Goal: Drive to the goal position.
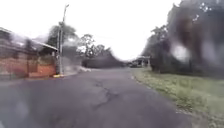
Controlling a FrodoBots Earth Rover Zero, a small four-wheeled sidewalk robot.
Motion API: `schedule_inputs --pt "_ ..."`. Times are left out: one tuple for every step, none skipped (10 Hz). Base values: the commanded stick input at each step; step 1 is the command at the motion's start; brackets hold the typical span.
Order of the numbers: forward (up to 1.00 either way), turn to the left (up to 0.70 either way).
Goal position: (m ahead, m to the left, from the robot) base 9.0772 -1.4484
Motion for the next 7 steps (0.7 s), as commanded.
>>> schedule_inputs --pt "0.7 0.02" --pt "0.7 0.02" --pt "0.7 0.02" --pt "0.7 0.02" --pt "0.7 0.02" --pt "0.7 0.02" --pt "0.7 0.02"
